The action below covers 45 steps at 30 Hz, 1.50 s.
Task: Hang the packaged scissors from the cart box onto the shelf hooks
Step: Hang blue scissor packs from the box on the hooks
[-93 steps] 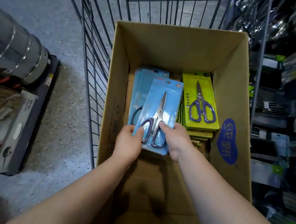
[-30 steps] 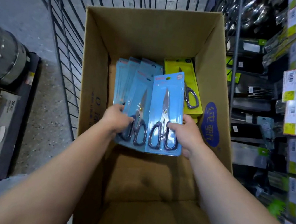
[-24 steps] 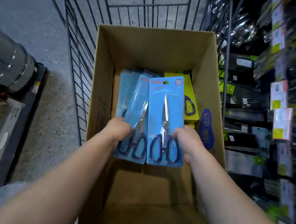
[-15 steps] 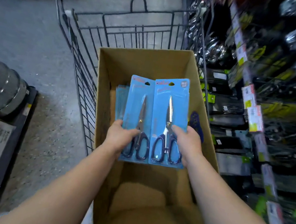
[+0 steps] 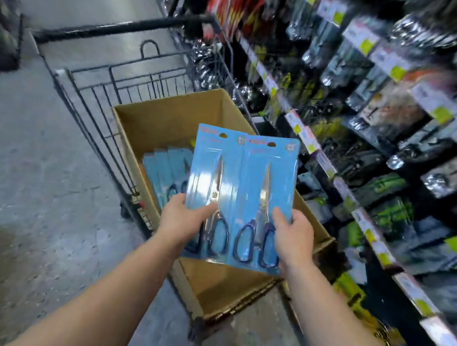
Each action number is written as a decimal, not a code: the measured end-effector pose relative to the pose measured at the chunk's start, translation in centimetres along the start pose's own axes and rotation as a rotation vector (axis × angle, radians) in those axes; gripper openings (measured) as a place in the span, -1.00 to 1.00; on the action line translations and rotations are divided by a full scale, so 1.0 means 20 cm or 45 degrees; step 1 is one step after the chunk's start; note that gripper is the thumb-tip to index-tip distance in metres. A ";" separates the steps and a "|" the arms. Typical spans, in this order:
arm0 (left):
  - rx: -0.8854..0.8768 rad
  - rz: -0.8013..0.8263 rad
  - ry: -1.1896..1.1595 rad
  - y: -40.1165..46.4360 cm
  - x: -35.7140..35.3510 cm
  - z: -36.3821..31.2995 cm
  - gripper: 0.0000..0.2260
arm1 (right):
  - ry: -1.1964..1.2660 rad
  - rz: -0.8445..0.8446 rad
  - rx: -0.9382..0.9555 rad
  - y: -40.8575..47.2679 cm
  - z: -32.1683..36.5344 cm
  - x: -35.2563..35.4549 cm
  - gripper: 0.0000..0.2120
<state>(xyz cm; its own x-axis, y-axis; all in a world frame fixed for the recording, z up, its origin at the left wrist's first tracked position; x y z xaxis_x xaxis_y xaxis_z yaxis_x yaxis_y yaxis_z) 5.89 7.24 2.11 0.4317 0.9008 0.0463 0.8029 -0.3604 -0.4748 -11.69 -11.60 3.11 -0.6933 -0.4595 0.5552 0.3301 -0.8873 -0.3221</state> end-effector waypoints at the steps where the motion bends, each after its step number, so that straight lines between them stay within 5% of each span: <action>1: 0.003 0.042 0.006 -0.04 -0.02 0.00 -0.63 | 0.034 -0.033 -0.031 -0.04 -0.03 0.06 -0.86; 11: 0.023 0.499 0.131 -0.52 -0.50 0.06 -0.74 | 0.229 -0.355 -0.239 -0.44 -0.44 0.70 -0.70; 14: 0.021 0.610 0.200 -0.70 -0.68 0.12 -0.63 | 0.263 -0.469 -0.316 -0.59 -0.62 0.92 -0.59; 27: -0.088 1.066 0.439 -1.84 -1.41 0.59 -0.87 | 0.420 -0.872 -0.496 -1.45 -1.55 1.85 -0.64; 34: -0.068 1.268 0.469 -2.42 -1.68 0.88 -0.70 | 0.551 -1.013 -0.544 -1.90 -1.98 2.21 -0.71; 40: -0.080 1.373 0.564 -2.74 -1.83 1.05 -0.78 | 0.621 -1.092 -0.575 -2.10 -2.24 2.39 -0.67; 45: -0.044 1.473 0.638 -2.95 -1.96 1.20 -0.70 | 0.732 -1.108 -0.672 -2.23 -2.45 2.47 -0.86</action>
<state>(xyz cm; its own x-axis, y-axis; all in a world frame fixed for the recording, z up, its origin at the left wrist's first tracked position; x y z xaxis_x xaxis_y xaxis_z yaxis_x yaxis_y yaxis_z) -68.30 -0.98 7.22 0.9899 -0.1329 -0.0488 -0.1408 -0.8882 -0.4373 -92.04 7.16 7.41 -0.7868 0.5010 0.3605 -0.6126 -0.7047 -0.3578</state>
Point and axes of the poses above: each hand's wrist, its own y-axis towards the middle knuckle, its own x-axis out of the back of the hand, z = x × y, the point moved 9 cm from there along y, towards the middle knuckle, and after that the axes turned 12 degrees about -y, right-handed, at the moved point
